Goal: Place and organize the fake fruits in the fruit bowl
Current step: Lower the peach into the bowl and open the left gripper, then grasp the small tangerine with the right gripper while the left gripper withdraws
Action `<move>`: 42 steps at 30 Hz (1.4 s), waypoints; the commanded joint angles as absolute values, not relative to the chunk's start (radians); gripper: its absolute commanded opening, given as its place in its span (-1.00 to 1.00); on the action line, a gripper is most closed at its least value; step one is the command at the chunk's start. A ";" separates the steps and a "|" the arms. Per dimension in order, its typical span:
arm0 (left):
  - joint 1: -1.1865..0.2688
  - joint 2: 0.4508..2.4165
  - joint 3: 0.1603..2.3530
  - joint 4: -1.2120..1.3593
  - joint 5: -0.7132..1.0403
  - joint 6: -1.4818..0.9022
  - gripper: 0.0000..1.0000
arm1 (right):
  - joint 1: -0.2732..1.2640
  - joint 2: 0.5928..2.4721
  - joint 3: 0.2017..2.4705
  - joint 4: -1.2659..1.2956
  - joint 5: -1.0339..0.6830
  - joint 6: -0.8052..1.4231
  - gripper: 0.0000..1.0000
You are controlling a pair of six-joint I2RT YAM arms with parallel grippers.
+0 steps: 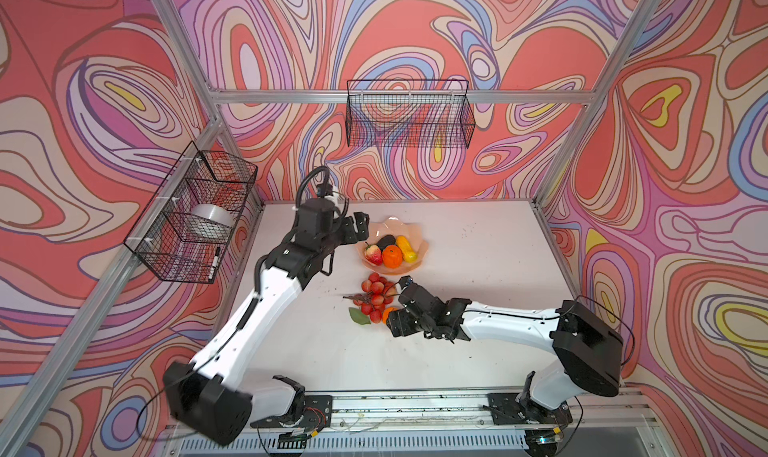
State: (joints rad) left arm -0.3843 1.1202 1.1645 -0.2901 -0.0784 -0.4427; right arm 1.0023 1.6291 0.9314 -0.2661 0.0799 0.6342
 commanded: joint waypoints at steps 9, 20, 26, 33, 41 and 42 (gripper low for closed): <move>-0.379 0.605 0.712 -0.398 -0.344 -0.575 1.00 | 1.004 1.781 1.079 -0.292 0.173 0.587 0.74; -0.378 0.504 0.619 -0.512 -0.287 -0.707 1.00 | 1.004 1.822 1.053 -0.288 0.181 0.622 0.12; -0.378 0.561 0.629 -0.456 -0.279 -0.689 1.00 | 1.003 1.667 0.920 -0.356 0.253 0.654 -0.22; -0.379 0.611 0.632 -0.438 -0.237 -0.677 1.00 | 0.989 1.284 0.781 -0.465 0.409 0.642 -0.24; -0.378 0.583 0.596 -0.419 -0.155 -0.686 1.00 | 0.755 1.544 1.183 -0.368 0.244 0.451 -0.26; -0.378 0.574 0.596 -0.421 -0.147 -0.679 1.00 | 0.738 1.612 1.261 -0.380 0.233 0.419 -0.26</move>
